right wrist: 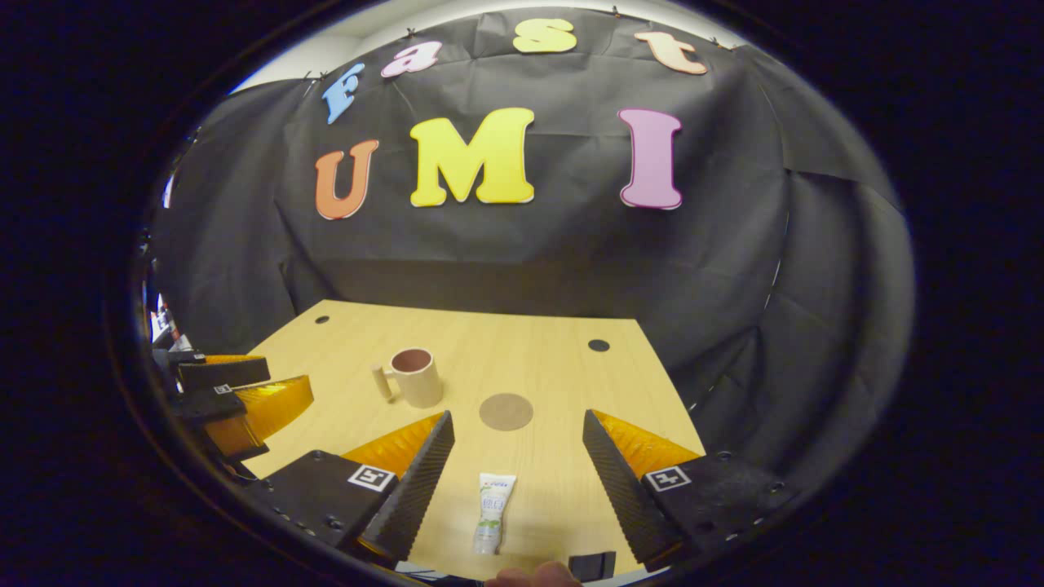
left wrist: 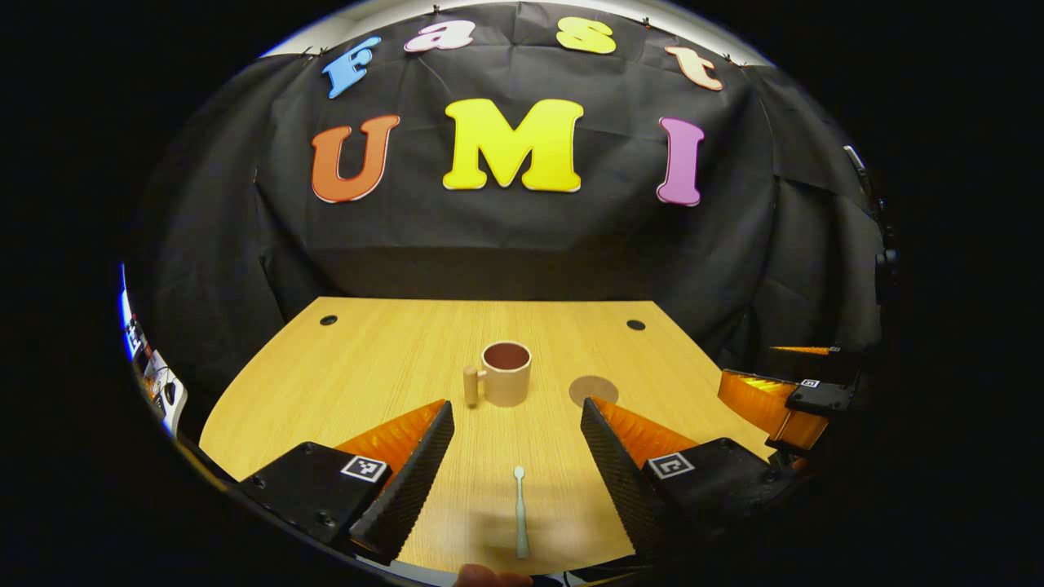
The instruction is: Put the toothbrush and toothpaste on the desktop into the cup, then pick up the cup and place it on the coaster on the desktop.
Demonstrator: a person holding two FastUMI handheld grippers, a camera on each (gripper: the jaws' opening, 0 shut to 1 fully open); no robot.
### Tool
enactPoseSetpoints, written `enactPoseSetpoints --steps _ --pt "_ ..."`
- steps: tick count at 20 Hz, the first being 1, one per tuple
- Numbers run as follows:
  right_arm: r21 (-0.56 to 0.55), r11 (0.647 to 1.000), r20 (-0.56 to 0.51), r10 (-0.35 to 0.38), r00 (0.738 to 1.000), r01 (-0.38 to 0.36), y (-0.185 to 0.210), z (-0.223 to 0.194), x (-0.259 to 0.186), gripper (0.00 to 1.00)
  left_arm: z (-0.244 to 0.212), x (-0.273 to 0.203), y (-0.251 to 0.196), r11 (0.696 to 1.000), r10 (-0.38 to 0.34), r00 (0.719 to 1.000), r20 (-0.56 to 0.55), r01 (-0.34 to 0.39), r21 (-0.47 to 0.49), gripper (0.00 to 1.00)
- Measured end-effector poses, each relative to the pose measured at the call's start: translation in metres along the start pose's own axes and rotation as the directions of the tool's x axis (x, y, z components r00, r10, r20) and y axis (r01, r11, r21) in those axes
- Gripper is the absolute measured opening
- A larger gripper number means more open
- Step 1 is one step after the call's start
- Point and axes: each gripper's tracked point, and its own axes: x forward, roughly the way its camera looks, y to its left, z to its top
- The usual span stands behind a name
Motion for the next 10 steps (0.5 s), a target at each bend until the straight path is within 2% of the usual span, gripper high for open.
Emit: enactPoseSetpoints --steps 4,10 --pt "0.011 1.0 -0.114 0.009 0.993 -0.008 0.005 -0.039 0.008 0.95 -0.053 0.009 -0.003 0.999 -0.029 0.987 -0.156 0.027 -0.018 1.0" --pt "0.009 1.0 -0.209 0.001 0.978 0.001 0.009 -0.077 0.013 0.95 -0.116 0.035 -0.001 0.999 -0.045 0.946 -0.321 0.039 -0.024 1.0"
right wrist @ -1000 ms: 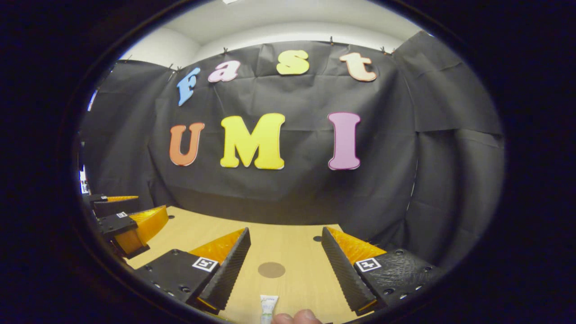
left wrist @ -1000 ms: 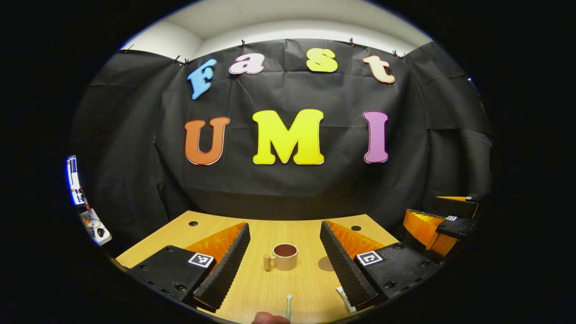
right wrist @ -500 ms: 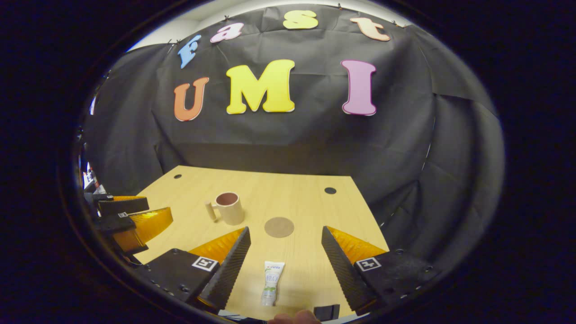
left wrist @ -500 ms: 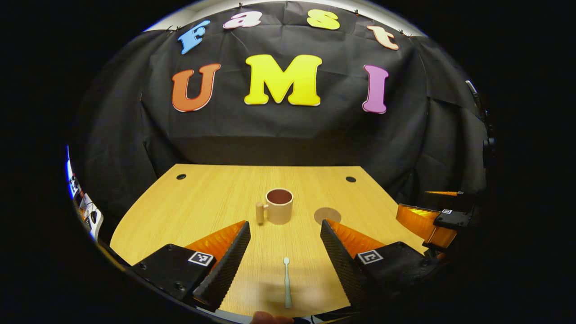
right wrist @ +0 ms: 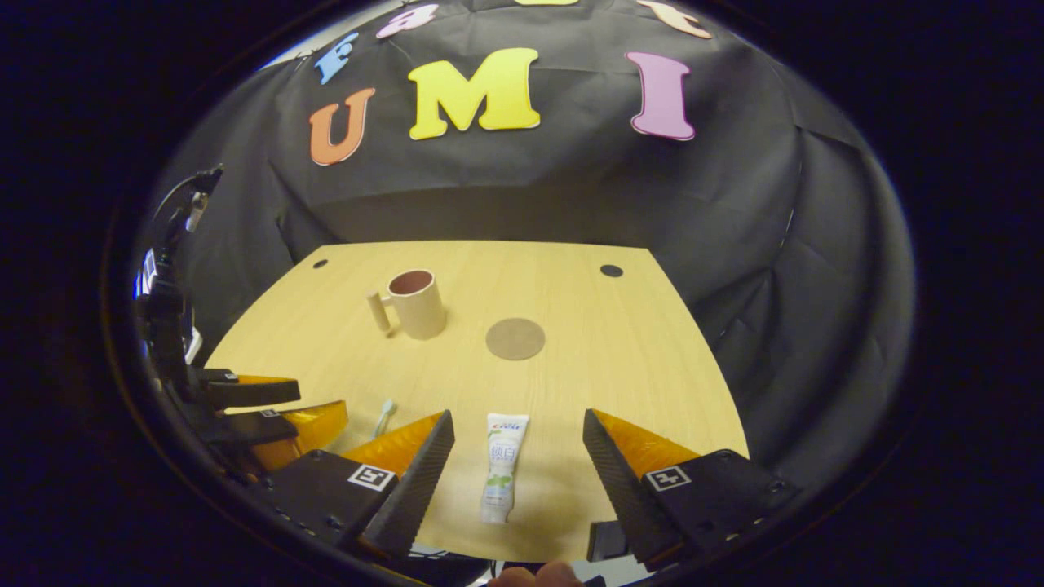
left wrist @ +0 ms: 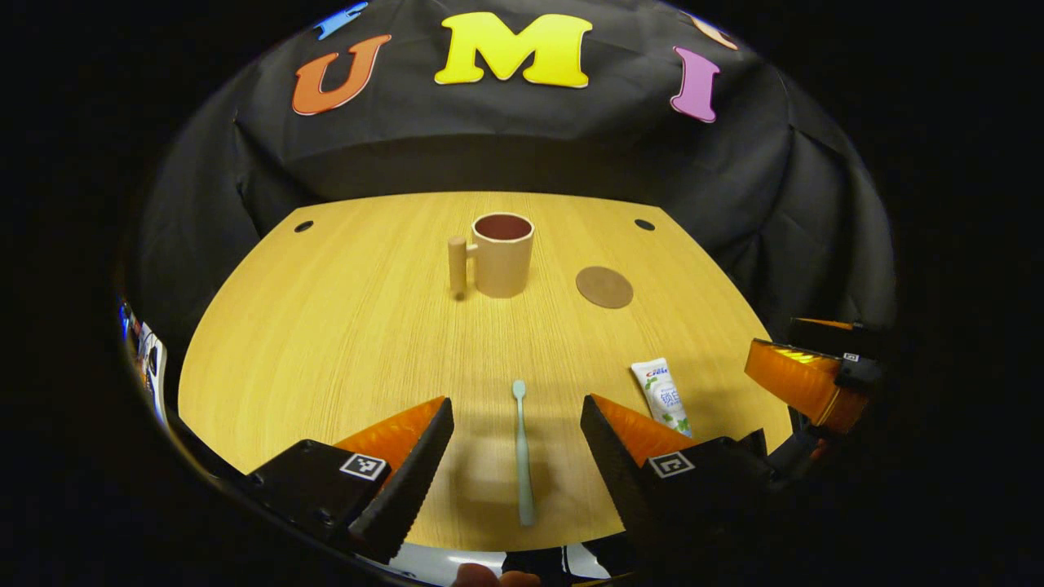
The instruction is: Put the toothbrush and toothpaste on the desktop into the cup, then pick up the cup and place it on the coaster on the desktop.
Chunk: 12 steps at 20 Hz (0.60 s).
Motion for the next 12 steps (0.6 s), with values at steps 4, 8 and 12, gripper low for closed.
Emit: enactPoseSetpoints --steps 4,8,12 --pt "-0.013 1.0 -0.034 -0.01 0.999 0.009 -0.002 -0.011 0.004 0.95 -0.023 0.026 0.003 1.0 0.023 0.996 -0.084 -0.022 0.006 1.0" --pt "-0.013 1.0 -0.055 -0.025 0.998 0.024 -0.006 -0.017 0.008 0.95 -0.044 0.047 0.003 1.0 0.027 0.983 -0.182 -0.028 -0.004 1.0" --pt "0.0 1.0 -0.107 -0.021 0.994 0.021 -0.002 -0.031 0.022 0.95 -0.052 0.056 0.001 0.999 0.037 0.973 -0.228 -0.039 -0.006 0.96"
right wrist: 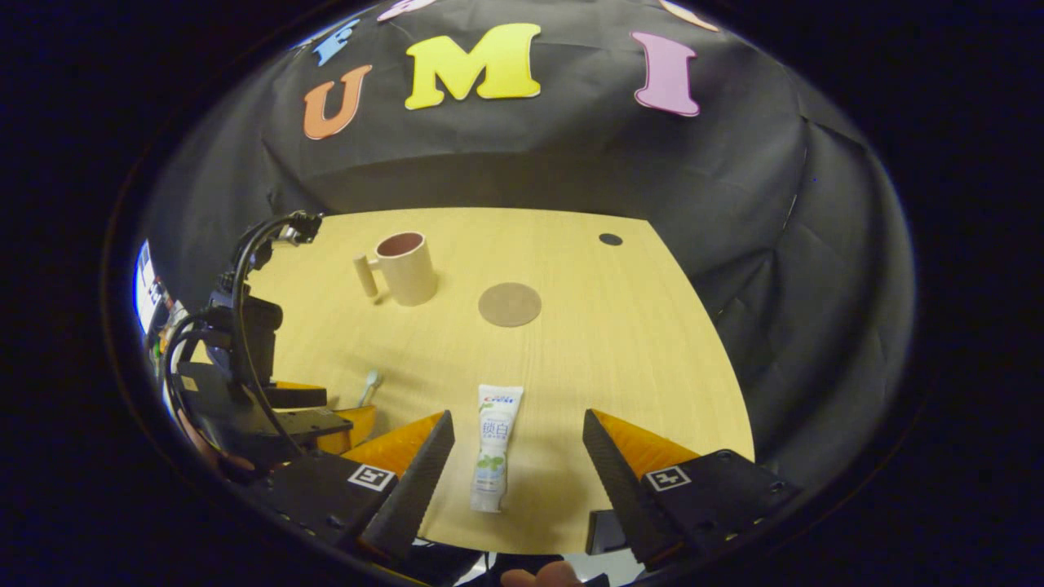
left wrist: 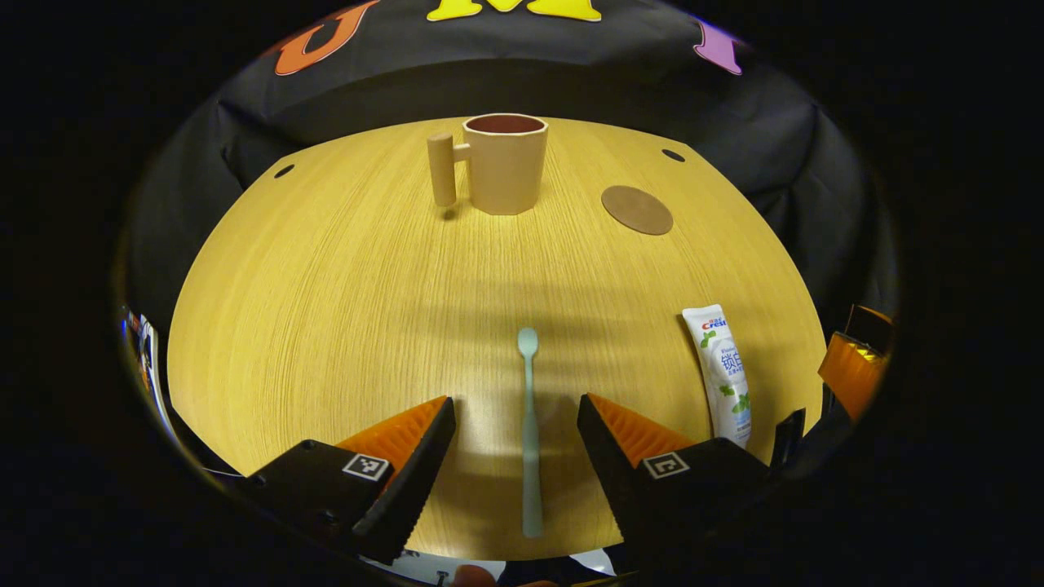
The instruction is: Put the toothbrush and toothpaste on the desktop into the cup, then pick up the cup and place it on the coaster on the desktop.
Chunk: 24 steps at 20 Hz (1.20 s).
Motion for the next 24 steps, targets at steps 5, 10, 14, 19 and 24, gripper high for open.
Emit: enactPoseSetpoints --steps 5,10,14,19,24 --pt "-0.008 1.0 -0.068 -0.012 0.998 0.011 0.002 -0.017 0.018 0.95 -0.008 0.008 -0.004 1.0 0.008 0.999 -0.045 -0.007 0.023 0.83" --pt "-0.003 1.0 -0.111 -0.013 0.994 0.012 0.007 -0.028 0.033 0.95 -0.007 0.01 -0.003 0.999 0.025 0.998 -0.056 -0.023 0.035 0.67" --pt "-0.014 1.0 -0.145 -0.015 0.989 0.013 0.012 -0.032 0.048 0.95 -0.008 0.011 -0.003 0.999 0.033 0.996 -0.087 -0.032 0.017 0.59" --pt "-0.007 1.0 -0.205 -0.014 0.979 0.013 0.017 -0.04 0.06 0.99 -0.009 0.01 0.002 1.0 0.028 0.994 -0.109 -0.027 0.013 0.29" --pt "0.025 1.0 -0.288 0.0 0.958 0.007 0.02 -0.056 0.071 0.96 -0.01 0.01 0.003 1.0 0.019 0.991 -0.132 -0.018 0.012 0.12"
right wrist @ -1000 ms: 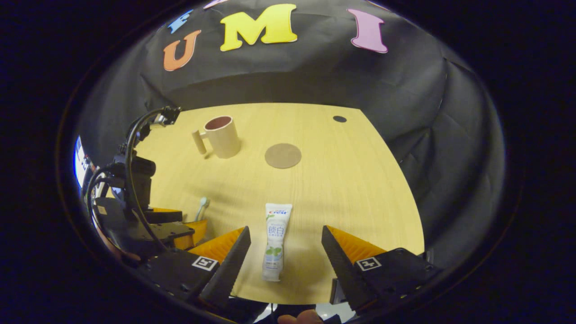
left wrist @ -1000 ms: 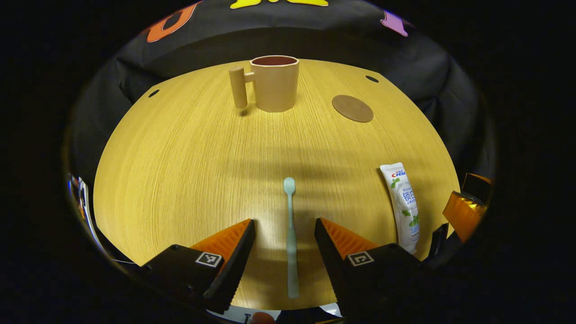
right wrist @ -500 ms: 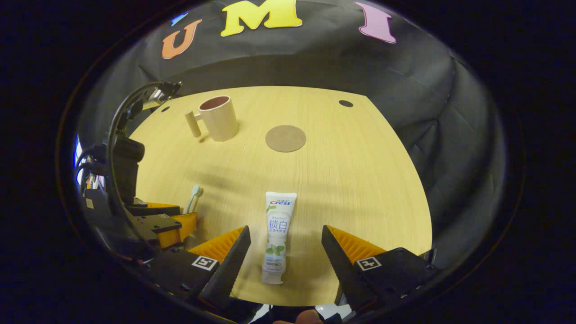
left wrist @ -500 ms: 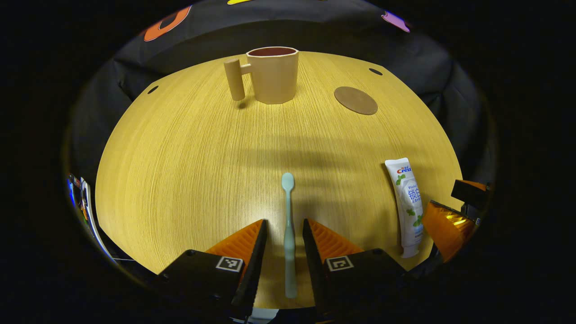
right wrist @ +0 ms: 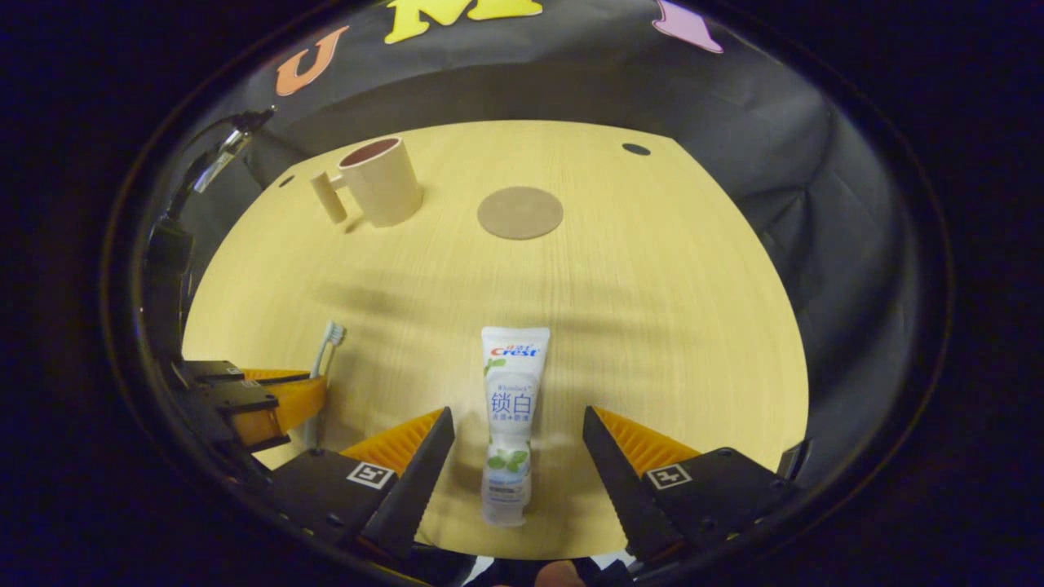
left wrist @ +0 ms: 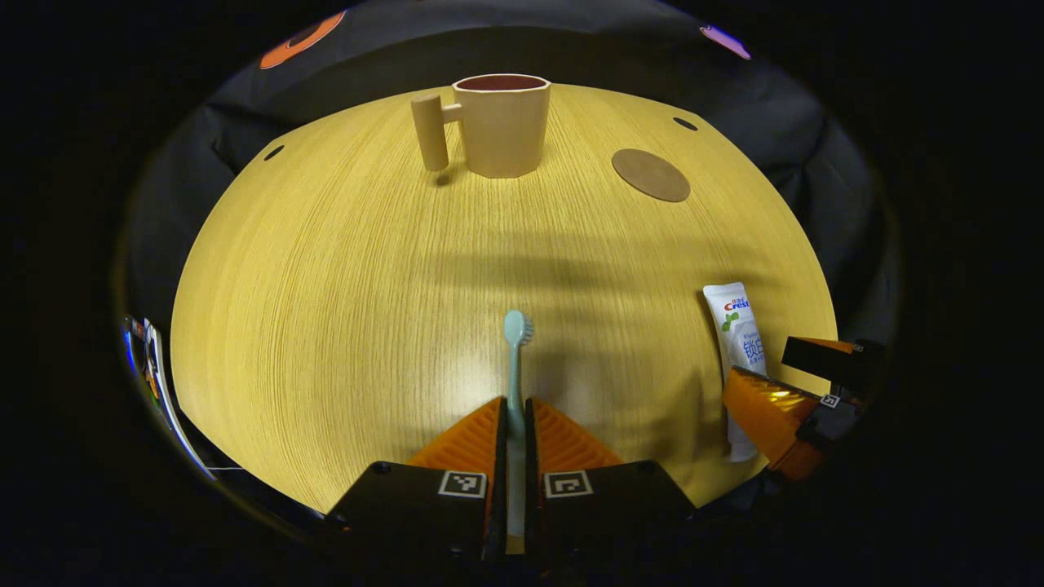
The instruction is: Put the toothbrush and toothpaste on the desktop into the cup, then pick up the cup and place it on the coaster on the desktop.
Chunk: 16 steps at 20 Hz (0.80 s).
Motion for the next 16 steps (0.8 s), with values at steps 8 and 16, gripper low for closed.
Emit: enactPoseSetpoints --steps 8,16 --pt "0.002 1.0 -0.066 0.018 0.998 -0.018 0.005 -0.008 0.019 0.61 0.008 -0.015 -0.002 0.998 -0.017 0.999 0.047 0.02 -0.059 0.08" --pt "0.011 0.999 -0.075 0.035 0.997 -0.034 0.009 -0.006 0.011 0.23 0.062 -0.048 0.006 0.995 -0.001 0.986 0.166 0.018 -0.101 0.08"
